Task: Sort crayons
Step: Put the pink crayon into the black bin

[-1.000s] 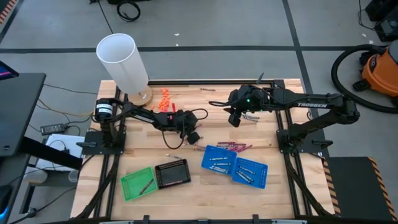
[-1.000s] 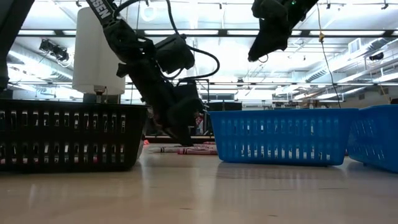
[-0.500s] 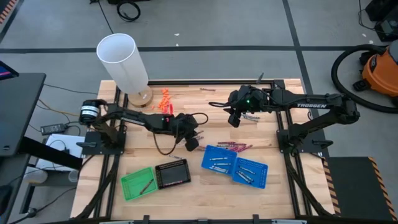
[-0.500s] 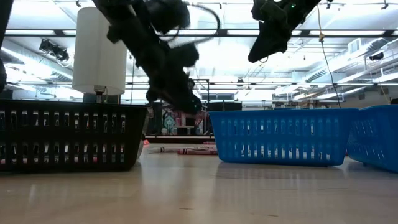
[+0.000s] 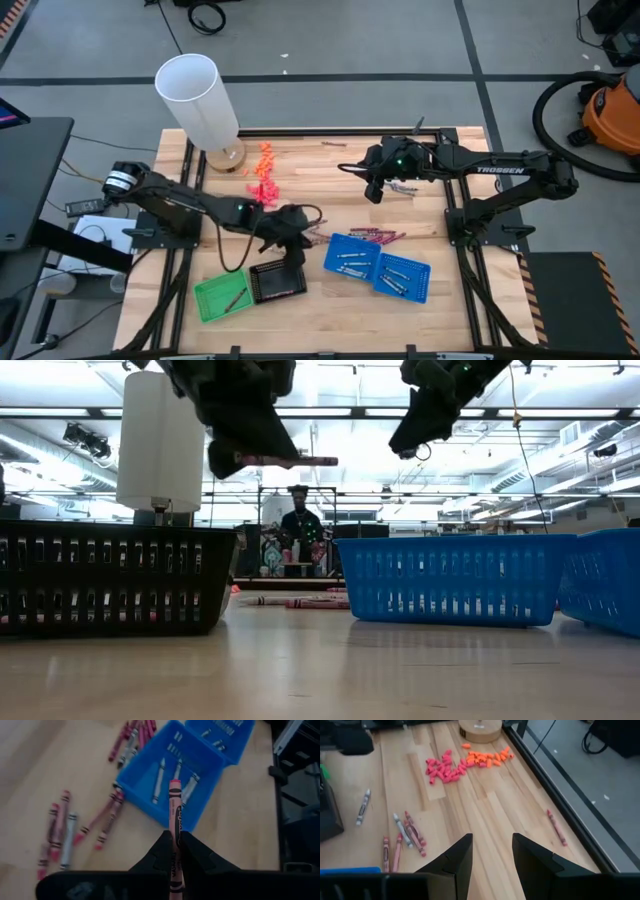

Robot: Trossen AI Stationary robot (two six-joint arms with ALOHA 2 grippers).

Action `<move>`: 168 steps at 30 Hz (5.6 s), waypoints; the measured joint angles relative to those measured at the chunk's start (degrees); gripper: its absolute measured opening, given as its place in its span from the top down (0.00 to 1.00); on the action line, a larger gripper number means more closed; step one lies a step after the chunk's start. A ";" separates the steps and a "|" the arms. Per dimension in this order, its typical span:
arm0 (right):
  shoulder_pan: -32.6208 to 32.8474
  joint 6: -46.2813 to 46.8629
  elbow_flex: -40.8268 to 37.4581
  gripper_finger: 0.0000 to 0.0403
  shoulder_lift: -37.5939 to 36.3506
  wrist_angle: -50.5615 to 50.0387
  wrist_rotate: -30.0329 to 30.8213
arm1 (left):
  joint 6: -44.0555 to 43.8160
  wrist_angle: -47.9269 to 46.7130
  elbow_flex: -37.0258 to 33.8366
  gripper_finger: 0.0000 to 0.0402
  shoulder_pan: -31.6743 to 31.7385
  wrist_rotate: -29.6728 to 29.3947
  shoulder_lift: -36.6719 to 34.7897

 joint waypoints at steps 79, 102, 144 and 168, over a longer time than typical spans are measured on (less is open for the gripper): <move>4.55 0.44 0.00 0.64 0.00 6.03 -4.46 | -19.26 3.59 -16.76 0.86 -17.10 -14.12 1.11; 4.34 -5.37 0.00 0.64 0.00 15.37 0.59 | -20.03 -1.64 -2.79 0.55 -17.43 -8.96 0.83; -4.88 -1.21 2.55 0.64 20.63 9.75 -16.79 | -24.51 -34.79 11.23 0.55 -11.13 -14.60 0.00; -8.37 -1.52 4.83 0.64 20.55 6.22 -18.08 | -8.35 -20.83 -8.77 0.65 8.01 -4.84 -13.03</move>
